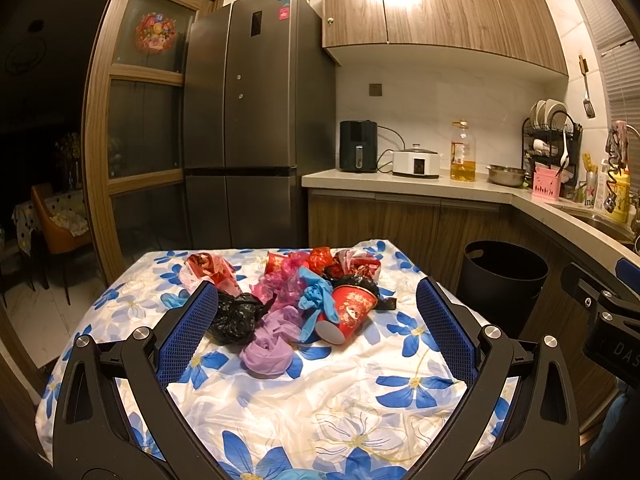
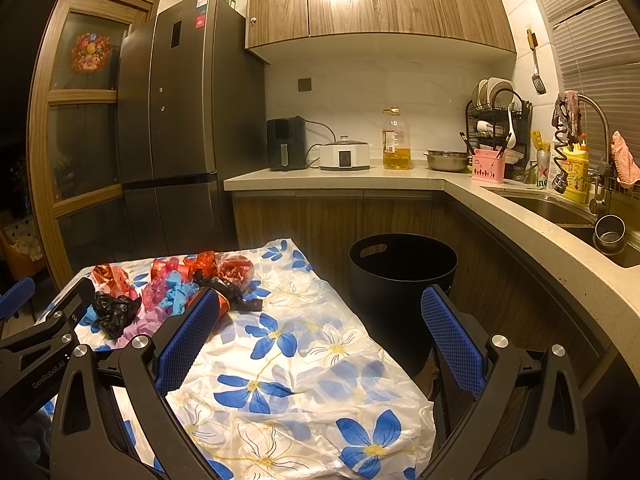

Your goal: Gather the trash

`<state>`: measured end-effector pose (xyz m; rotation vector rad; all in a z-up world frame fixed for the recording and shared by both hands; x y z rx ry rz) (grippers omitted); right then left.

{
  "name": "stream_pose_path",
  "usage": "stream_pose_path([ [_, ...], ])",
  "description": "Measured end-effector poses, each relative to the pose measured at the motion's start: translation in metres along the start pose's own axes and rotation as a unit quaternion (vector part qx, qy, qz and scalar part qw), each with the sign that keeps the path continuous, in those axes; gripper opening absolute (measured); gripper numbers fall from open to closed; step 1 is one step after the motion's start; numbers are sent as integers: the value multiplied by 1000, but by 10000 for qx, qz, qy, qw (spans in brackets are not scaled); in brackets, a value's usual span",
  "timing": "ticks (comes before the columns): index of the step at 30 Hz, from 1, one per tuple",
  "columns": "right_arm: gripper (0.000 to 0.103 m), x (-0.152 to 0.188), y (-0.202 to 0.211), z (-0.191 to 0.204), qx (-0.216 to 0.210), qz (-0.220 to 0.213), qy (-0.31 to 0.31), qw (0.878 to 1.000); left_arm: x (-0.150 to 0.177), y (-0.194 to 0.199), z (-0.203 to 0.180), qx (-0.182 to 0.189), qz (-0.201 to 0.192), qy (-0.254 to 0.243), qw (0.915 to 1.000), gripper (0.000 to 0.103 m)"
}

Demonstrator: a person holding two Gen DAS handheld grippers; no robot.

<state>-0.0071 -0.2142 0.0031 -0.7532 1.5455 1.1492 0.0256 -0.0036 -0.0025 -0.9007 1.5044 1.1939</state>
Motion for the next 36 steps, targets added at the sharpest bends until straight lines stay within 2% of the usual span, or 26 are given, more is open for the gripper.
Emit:
stream_pose_path([
  [36,98,-3,1,-3,-1,-3,-20,10000,-1,0,0,2,4,13,10000,98],
])
Point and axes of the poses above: each gripper's, at about its wrist camera, not at the fingertips, and y roughly against the way its jaws point, z to its left, x to its underside, the point moved 3 cm from there along -y, roughly the way its jaws point, and after that the axes turned 14 degrees about x, right-handed, at the moved point
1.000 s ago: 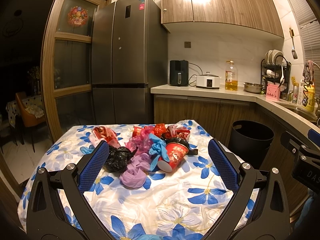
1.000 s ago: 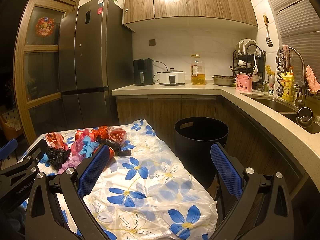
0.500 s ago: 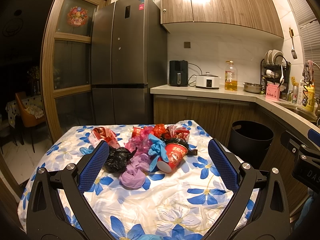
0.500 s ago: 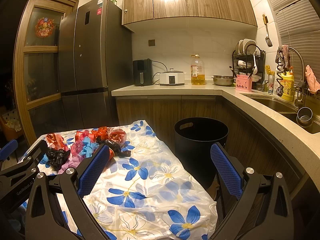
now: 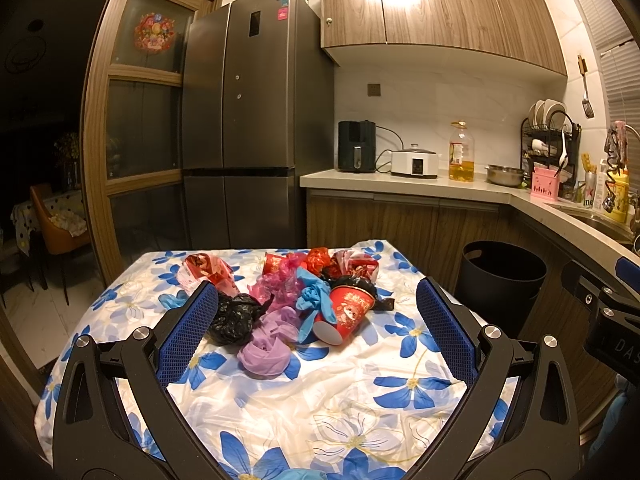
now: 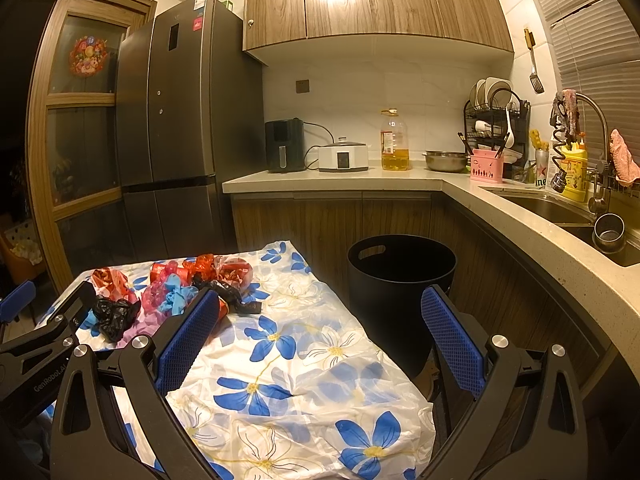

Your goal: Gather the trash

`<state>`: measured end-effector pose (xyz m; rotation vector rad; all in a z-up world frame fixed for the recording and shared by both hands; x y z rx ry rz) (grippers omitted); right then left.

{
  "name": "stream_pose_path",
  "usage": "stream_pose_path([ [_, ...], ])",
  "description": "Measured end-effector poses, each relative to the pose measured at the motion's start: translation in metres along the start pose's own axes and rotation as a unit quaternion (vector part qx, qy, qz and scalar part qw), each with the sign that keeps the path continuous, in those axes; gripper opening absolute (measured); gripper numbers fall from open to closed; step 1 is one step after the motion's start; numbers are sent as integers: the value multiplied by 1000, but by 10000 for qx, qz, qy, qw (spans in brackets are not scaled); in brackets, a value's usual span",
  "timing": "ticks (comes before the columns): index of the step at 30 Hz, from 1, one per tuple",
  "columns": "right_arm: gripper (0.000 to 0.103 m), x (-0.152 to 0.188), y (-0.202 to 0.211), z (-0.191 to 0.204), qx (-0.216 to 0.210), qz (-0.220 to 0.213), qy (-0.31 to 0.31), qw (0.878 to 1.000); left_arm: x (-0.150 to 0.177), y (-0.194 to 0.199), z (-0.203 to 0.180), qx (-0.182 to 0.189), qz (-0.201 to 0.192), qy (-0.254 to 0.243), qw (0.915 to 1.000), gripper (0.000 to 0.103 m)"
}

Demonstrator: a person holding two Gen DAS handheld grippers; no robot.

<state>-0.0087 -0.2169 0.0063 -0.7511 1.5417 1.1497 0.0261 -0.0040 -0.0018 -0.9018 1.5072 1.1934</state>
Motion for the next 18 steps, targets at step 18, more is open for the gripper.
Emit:
stream_pose_path([
  [18,98,-2,-3,3,-11,19,-25,10000,-1,2,-3,-52,-32,26,10000,98],
])
Point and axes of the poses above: each gripper's, at about its wrist camera, not at the fingertips, and y roughly against the way its jaws point, z to its left, x to its underside, the point moved 3 cm from there along -y, roughly the way its jaws point, and after that the axes turned 14 degrees about x, right-handed, at the moved point
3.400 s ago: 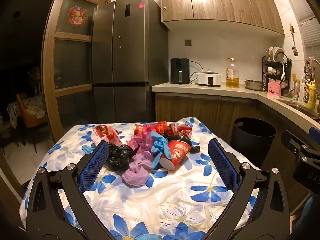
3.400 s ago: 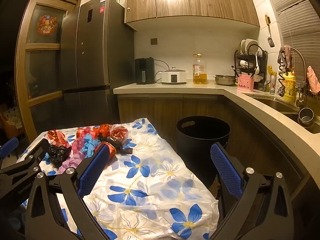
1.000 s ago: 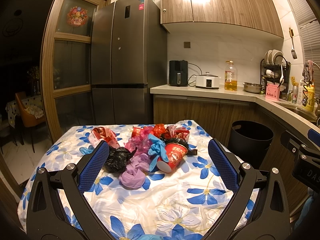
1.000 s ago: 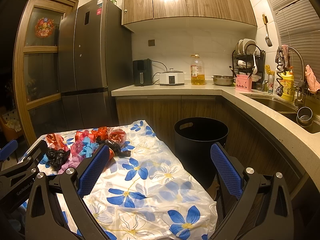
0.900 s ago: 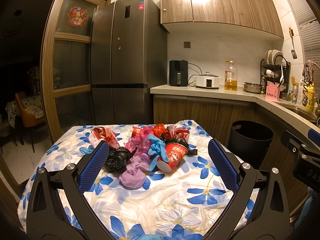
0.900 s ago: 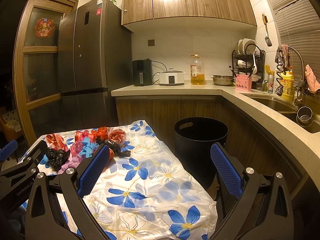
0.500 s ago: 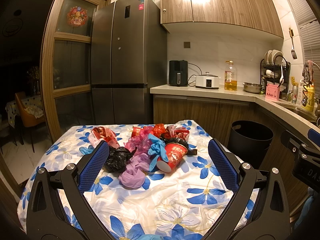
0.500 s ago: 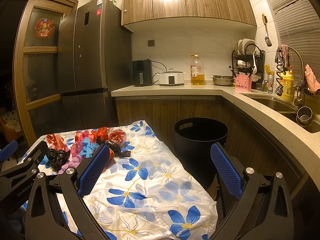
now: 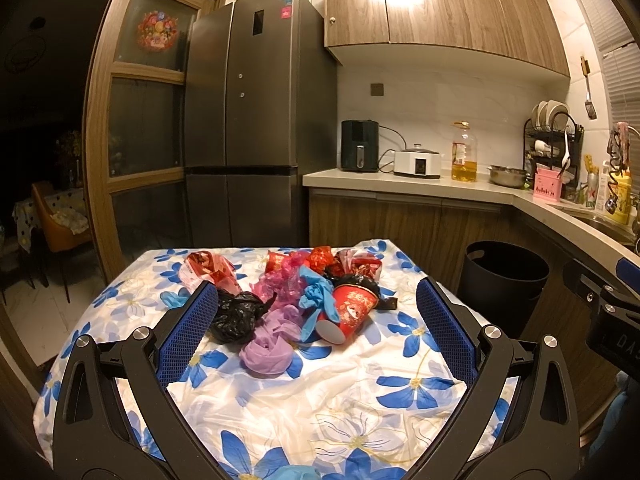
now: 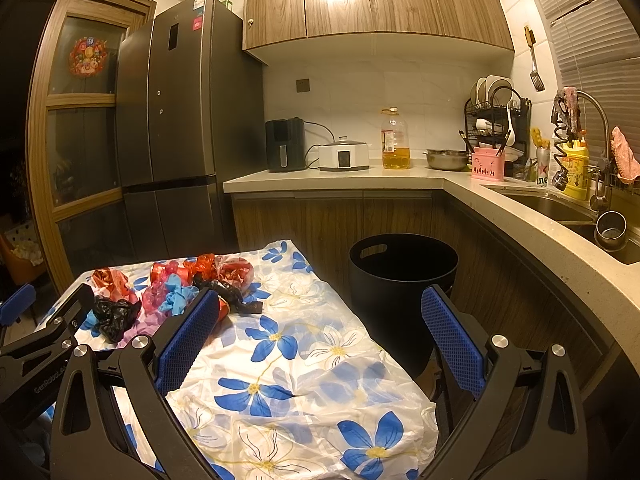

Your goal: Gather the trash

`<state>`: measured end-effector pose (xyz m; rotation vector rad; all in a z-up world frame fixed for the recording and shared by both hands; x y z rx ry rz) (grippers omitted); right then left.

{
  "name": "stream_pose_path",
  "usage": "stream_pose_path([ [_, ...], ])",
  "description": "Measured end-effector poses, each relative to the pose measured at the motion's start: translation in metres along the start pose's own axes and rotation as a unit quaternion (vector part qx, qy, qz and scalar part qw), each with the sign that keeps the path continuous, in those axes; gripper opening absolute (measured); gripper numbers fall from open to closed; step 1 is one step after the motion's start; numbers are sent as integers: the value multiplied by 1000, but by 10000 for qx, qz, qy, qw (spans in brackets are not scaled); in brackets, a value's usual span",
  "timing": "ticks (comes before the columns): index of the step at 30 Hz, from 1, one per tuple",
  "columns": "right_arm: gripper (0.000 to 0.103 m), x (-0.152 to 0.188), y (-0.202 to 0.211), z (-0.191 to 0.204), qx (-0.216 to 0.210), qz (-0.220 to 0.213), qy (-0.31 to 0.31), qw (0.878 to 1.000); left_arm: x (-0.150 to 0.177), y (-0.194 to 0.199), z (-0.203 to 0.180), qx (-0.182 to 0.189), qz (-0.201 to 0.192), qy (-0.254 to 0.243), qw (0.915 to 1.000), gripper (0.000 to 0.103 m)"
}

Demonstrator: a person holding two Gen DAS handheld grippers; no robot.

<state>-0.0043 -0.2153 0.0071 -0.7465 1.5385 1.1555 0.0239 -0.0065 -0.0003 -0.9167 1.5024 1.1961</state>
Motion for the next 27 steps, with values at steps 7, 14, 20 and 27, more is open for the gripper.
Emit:
stream_pose_path([
  [7,98,11,-16,13,-124,111,36,9999,12,-4,13,-128,-45,23,9999,98],
  [14,98,20,-36,33,-397,222,61,9989,28,-16,43,-457,40,201,9987,98],
  [20,98,30,-58,52,-682,347,91,9970,46,-30,69,-695,60,249,9973,95],
  [27,98,44,-81,78,-935,496,177,9942,61,-58,106,-990,252,393,9940,87],
])
Point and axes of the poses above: each gripper's, at about its wrist camera, not at the fingertips, and y roughly against the way its jaws point, z to its left, x to its underside, the point moved 3 cm from there along -y, roughly the way its jaws point, and after that the axes turned 14 degrees about x, right-handed, at the moved point
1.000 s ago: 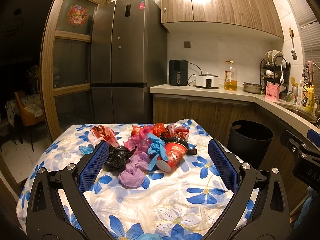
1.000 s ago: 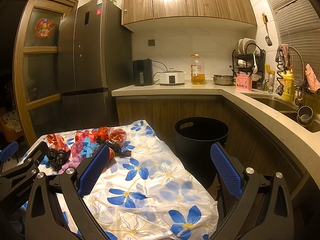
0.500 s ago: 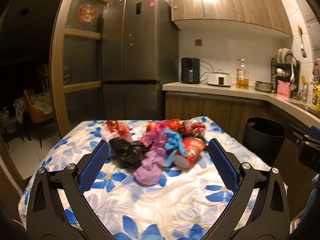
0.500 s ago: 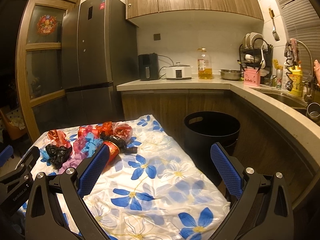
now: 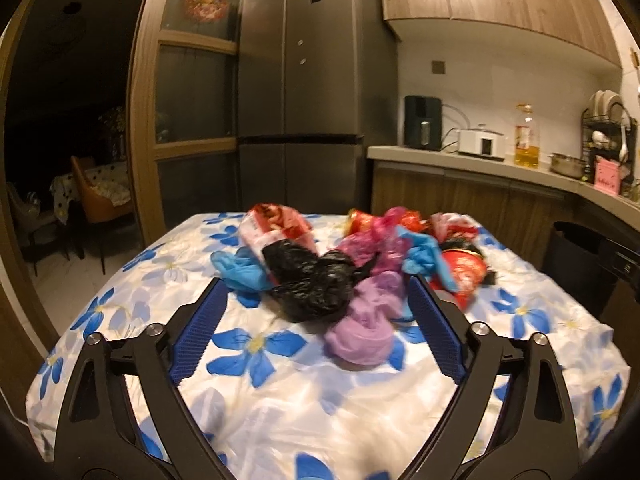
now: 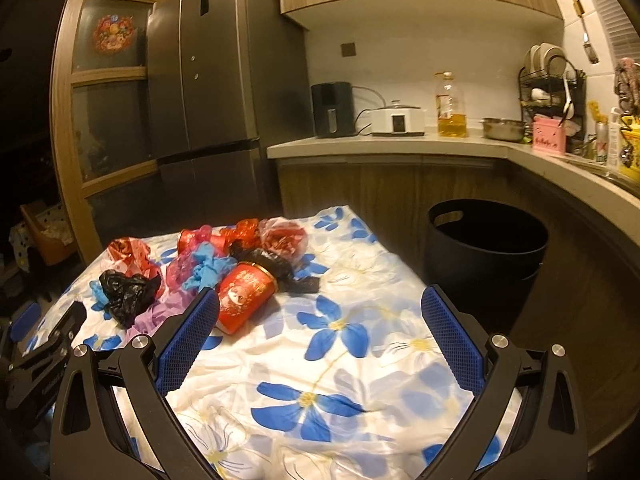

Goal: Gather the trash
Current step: 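Grasp the black plastic bag with the left tool while the right tool grasps the blue glove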

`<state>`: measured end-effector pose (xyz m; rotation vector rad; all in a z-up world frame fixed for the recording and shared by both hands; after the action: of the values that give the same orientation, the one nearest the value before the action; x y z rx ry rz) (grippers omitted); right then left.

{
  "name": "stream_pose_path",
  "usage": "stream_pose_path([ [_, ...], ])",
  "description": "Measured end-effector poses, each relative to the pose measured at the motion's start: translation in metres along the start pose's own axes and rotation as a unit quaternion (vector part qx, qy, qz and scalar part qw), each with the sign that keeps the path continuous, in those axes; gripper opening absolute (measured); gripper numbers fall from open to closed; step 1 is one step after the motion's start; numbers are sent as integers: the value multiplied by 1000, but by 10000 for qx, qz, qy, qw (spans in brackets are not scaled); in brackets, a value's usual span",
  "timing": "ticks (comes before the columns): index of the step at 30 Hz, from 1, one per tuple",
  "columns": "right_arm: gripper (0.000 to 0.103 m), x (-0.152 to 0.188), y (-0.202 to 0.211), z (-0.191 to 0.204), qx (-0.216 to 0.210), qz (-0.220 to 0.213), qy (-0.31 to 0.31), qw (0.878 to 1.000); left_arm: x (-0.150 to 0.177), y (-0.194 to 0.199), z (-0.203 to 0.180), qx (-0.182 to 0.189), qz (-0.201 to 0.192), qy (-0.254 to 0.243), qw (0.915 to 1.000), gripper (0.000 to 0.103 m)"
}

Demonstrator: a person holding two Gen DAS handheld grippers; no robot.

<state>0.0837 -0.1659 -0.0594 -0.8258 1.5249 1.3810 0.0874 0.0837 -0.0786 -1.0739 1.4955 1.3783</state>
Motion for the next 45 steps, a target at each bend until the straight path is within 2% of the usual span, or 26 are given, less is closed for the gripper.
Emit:
stream_pose_path([
  [4,98,5,-14,18,-195,41,97,9998,-2,-22,13,-52,62,84,9999,85],
  [9,98,7,-28,43,-433,-77,275,9987,-2,-61,24,-62,364,247,9990,84],
  [12,95,6,-38,57,-597,-94,350,9976,2,-80,29,13,630,382,9973,73],
  [14,93,6,-43,67,-691,-118,414,9967,5,-91,32,111,829,511,9952,56],
  [15,92,5,-46,73,-756,-132,439,9961,7,-94,33,140,899,538,9944,52],
  [17,91,5,-53,82,-873,-169,470,9949,12,-104,33,178,1060,597,9924,32],
  [18,90,5,-56,86,-912,-176,489,9945,14,-106,34,272,1112,650,9913,27],
  [20,82,5,-63,95,-965,-160,531,9938,16,-108,37,314,1130,727,9904,7],
  [22,76,6,-70,103,-965,-108,594,9935,18,-108,39,413,1145,841,9890,0],
  [26,69,9,-83,114,-999,-57,670,9927,14,-99,45,518,998,1017,9884,0],
  [33,57,10,-99,132,-951,-16,789,9923,-1,-63,48,452,461,990,9930,0],
  [38,49,15,-111,140,-905,96,906,9917,2,-70,56,464,613,916,9928,1],
  [39,47,16,-113,140,-891,120,910,9918,3,-74,59,449,691,967,9919,4],
  [40,44,16,-115,139,-873,148,904,9920,5,-75,61,431,735,1005,9913,17],
  [41,42,16,-116,140,-871,177,899,9920,6,-78,63,469,753,1064,9904,40],
  [43,33,17,-119,140,-905,231,890,9916,5,-79,65,514,660,1142,9899,63],
  [45,25,17,-120,142,-927,233,909,9913,2,-83,65,517,624,1117,9904,65],
])
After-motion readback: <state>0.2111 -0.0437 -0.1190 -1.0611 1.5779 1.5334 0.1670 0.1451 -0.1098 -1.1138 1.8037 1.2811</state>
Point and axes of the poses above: each gripper's, at about its wrist camera, not at the fingertips, and y roughly against the way its jaws point, z to its left, x to its underside, the point moved 3 cm from there along -y, roughly the way its jaws point, and after that the axes turned 14 degrees about x, right-handed, at the moved point
